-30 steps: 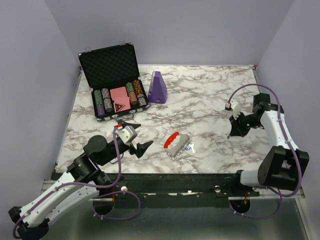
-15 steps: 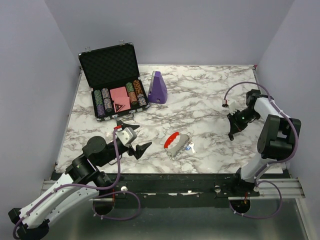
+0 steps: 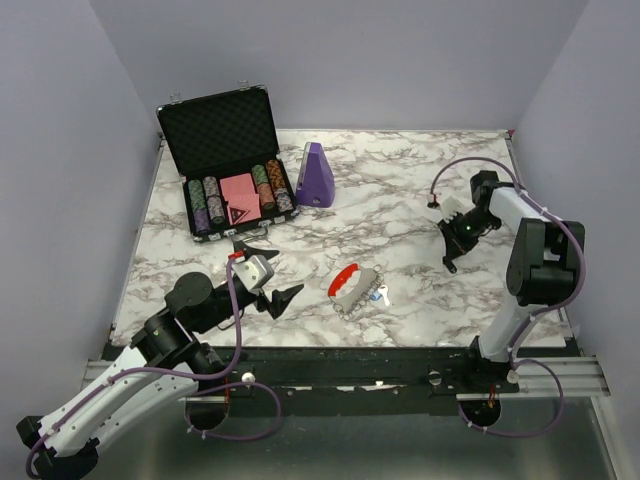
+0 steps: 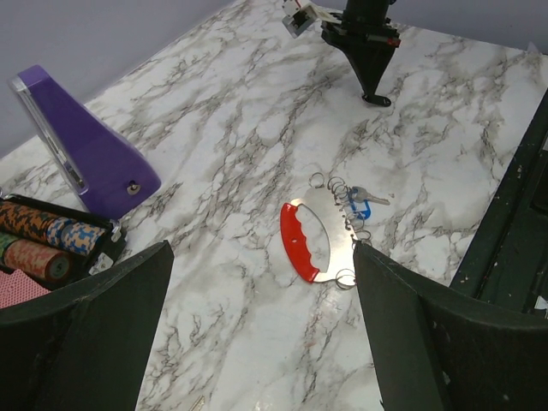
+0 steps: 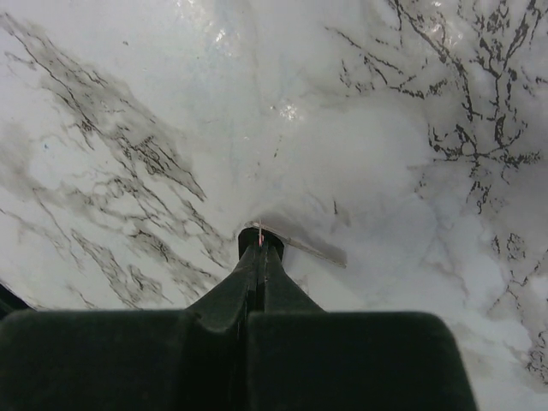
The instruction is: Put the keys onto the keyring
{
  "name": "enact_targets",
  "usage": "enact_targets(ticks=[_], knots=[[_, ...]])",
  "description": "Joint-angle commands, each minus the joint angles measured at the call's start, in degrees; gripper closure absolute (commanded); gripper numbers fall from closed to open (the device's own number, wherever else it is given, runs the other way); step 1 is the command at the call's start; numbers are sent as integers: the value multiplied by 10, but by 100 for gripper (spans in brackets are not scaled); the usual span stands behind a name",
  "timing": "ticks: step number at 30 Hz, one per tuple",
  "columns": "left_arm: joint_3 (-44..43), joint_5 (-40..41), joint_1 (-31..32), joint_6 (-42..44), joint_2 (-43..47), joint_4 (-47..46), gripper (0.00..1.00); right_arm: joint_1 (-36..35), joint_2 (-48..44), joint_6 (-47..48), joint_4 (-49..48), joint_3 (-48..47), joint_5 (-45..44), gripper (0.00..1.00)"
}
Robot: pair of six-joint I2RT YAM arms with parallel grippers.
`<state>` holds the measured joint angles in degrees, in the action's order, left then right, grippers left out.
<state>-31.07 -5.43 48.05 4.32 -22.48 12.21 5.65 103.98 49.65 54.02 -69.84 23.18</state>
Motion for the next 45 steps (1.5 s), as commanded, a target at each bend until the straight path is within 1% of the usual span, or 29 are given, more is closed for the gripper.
enact_targets(ticks=[1,12,22,28,40,45], knots=[[-4,-6,-2,5,-1,4,6,-17,15,-17,-20,-17,-17,99],[-3,-9,-2,4,-2,3,6,-43,30,-38,-33,-28,-30,95],[-4,-12,-2,4,-3,4,6,-52,33,-50,-36,-35,-31,90],[-4,-12,-2,4,-2,3,6,-54,29,-54,-30,-44,-25,85],[-4,-13,-2,4,2,4,5,-54,18,-63,-16,-70,-9,80],[-3,-14,-2,4,3,4,6,-54,17,-83,-11,-77,5,78]])
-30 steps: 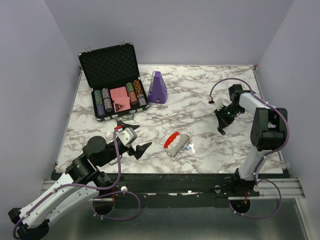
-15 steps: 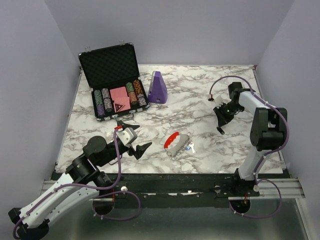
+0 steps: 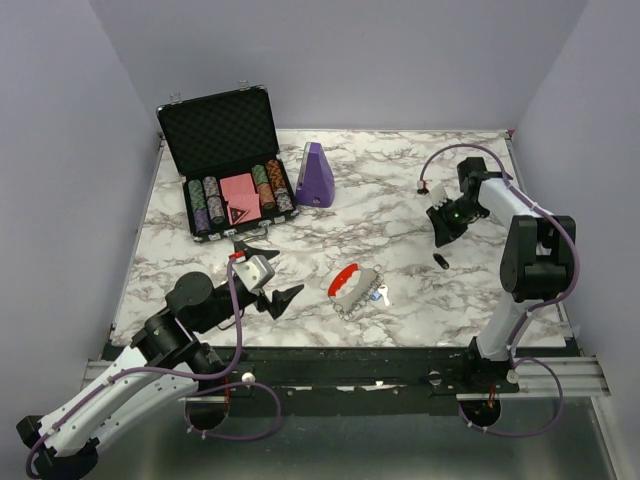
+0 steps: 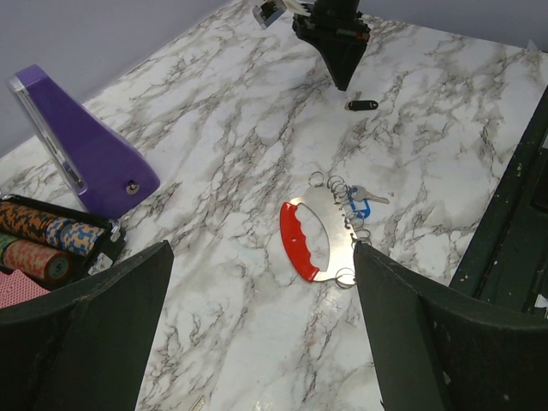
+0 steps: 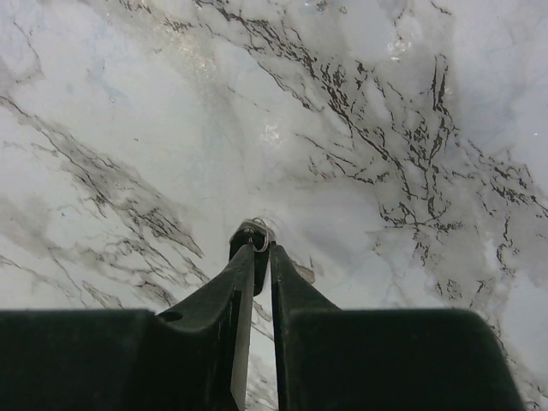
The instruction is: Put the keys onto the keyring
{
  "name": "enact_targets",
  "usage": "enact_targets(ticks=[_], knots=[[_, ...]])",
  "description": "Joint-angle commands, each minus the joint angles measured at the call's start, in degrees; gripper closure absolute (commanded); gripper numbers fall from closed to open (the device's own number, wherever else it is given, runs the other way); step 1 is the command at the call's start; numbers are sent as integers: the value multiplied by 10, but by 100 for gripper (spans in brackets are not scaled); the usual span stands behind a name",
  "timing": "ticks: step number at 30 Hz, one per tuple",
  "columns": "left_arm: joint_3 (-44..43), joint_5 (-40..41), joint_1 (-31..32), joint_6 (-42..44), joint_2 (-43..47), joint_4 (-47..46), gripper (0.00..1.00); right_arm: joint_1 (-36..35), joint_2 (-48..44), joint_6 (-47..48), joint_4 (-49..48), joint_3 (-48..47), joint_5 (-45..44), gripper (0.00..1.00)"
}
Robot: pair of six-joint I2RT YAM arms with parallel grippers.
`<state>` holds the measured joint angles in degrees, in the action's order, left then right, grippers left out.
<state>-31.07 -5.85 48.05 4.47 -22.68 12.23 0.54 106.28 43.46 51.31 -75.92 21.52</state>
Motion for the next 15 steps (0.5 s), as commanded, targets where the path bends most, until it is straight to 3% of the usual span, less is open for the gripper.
enact_targets(ticks=[1,8,12,14,15], knots=[[-4,-11,-2,3,5,5,5,-3,-7,-25,16,-16,26,78],[-1,-14,-2,-2,8,4,5,-1,-26,-66,10,-9,85,78],[13,-9,-3,-40,11,-21,1,4,-73,-88,-2,11,205,76],[11,-11,-5,-81,-3,-28,1,5,-112,-115,-55,51,281,66],[9,-21,-9,-101,-17,-31,1,5,-144,-147,-99,84,314,55]])
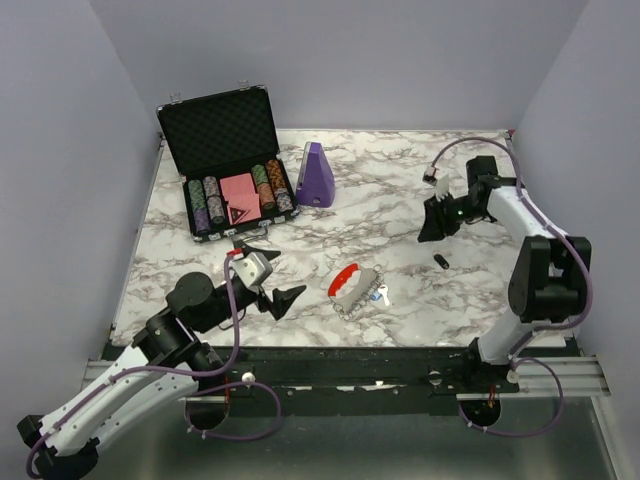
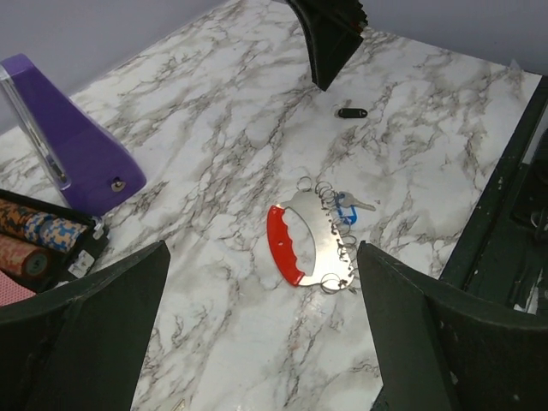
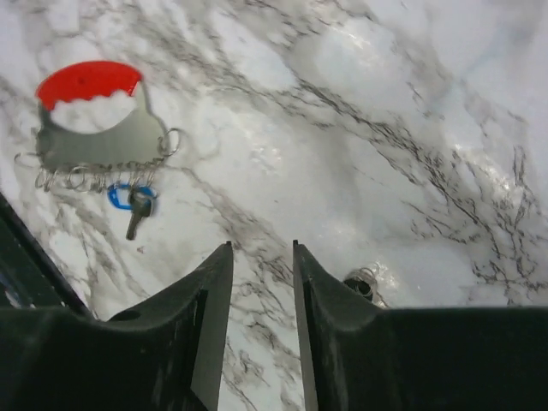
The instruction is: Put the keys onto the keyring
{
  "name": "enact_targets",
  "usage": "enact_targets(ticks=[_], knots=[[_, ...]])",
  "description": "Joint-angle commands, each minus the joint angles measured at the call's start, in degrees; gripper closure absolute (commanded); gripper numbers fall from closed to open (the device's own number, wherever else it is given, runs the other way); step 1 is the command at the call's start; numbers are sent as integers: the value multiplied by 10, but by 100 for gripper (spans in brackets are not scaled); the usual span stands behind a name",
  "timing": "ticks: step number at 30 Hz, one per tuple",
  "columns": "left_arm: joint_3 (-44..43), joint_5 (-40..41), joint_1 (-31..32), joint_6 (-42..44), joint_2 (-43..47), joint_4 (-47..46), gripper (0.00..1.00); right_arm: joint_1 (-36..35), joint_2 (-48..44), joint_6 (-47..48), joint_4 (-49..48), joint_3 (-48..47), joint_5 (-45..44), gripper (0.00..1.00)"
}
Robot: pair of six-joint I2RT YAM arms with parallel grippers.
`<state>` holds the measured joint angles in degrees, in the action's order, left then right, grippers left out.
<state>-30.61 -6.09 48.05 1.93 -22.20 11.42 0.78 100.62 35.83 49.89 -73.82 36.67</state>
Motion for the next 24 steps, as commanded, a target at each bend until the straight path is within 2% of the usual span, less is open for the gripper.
enact_targets(ticks=[1,4,5,7,10,13,15,17,19,22,24], knots=[[-2,-34,-14,-100,-40,-23,1,3,-118,-89,-136,103,202,39],[-21,-85,-29,-185,-114,-31,1,2,-194,-111,-251,215,314,0],[-18,-100,-30,-219,-142,-45,1,2,-211,-107,-275,239,359,0],[-3,-124,-29,-278,-182,-90,1,-4,-235,-42,-256,258,402,0],[32,-126,-29,-359,-222,-162,1,-43,-233,87,-166,243,386,0],[63,-96,-28,-405,-243,-206,1,-95,-207,118,-128,220,345,0],[75,-73,-28,-427,-253,-212,1,-113,-193,48,-159,214,312,4],[80,-67,-27,-440,-268,-220,1,-124,-185,-83,-234,215,260,7],[74,-63,-22,-445,-287,-215,2,-133,-173,-173,-276,214,195,13],[61,-60,-13,-442,-312,-205,4,-136,-142,-247,-281,200,141,25],[53,-55,-9,-437,-319,-196,4,-136,-131,-302,-295,208,113,28]])
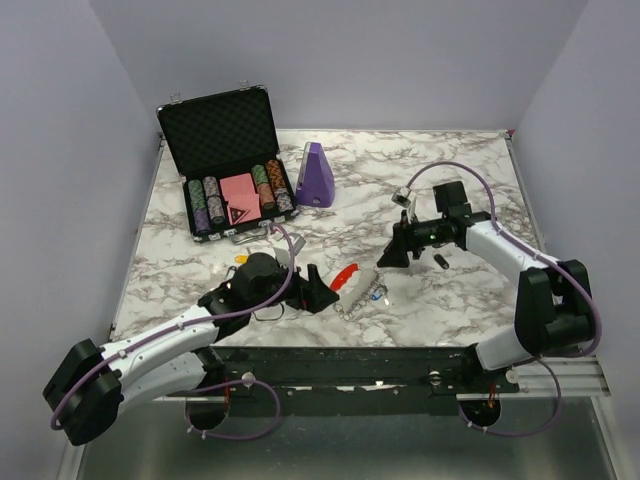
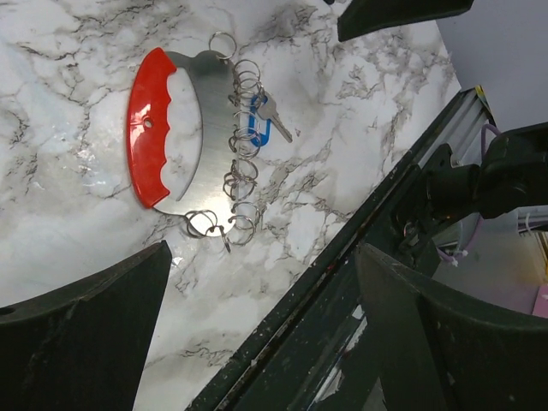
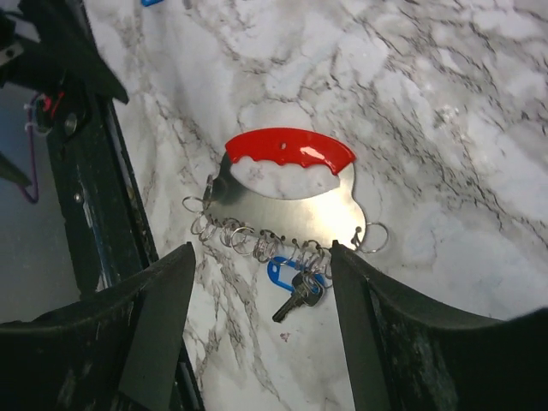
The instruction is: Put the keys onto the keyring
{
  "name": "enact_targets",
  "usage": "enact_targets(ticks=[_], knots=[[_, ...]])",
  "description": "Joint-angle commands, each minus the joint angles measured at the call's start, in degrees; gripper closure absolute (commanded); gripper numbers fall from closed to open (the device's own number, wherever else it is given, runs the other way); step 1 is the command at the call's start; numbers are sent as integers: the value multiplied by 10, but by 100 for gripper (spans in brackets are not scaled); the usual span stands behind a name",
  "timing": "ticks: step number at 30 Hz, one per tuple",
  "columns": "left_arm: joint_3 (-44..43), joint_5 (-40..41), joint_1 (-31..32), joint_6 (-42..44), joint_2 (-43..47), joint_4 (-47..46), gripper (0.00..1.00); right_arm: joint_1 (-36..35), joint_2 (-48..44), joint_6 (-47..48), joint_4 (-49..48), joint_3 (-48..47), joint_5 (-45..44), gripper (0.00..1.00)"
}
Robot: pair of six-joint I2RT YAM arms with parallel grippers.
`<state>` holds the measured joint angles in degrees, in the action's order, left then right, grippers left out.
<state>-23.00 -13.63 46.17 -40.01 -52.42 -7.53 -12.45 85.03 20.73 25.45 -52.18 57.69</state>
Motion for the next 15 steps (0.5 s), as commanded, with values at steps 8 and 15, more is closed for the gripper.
enact_targets(ticks=[8,15], knots=[[-16,51,12,-9,5,4,4,-3,24,-317,-166,57,-149,34],[-2,64,12,-1,27,11,4,-5,46,-352,-173,63,-180,40]])
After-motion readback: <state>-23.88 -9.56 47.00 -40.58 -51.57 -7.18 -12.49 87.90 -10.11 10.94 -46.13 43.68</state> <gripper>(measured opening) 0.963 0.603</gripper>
